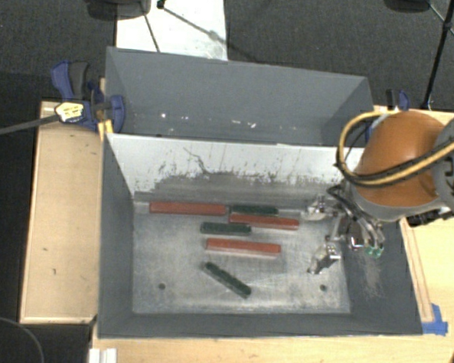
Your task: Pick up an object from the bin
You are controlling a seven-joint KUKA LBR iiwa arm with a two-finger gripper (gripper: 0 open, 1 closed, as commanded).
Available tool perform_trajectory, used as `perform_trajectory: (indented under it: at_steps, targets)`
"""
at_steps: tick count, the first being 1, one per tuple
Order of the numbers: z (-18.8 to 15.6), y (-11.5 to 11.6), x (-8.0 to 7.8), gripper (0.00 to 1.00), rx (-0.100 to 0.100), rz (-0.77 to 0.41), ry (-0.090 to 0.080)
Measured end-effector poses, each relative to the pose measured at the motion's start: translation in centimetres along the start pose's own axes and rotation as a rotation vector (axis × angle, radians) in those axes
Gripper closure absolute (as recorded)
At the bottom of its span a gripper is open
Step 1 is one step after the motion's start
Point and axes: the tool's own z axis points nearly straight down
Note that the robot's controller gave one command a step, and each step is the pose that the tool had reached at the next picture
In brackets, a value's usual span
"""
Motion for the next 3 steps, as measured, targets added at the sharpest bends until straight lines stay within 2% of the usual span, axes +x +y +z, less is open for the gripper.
perform_trajectory:
  at_steps: [1,2,3]
  targets:
    - [8.2,4.4,-1.3,1.00,-0.001,0.043,-0.003]
    - [8.2,4.4,-1.3,1.00,-0.001,0.042,-0.003]
    - [-7.1,6.5,0.0,1.00,-0.002,0.058,0.006]
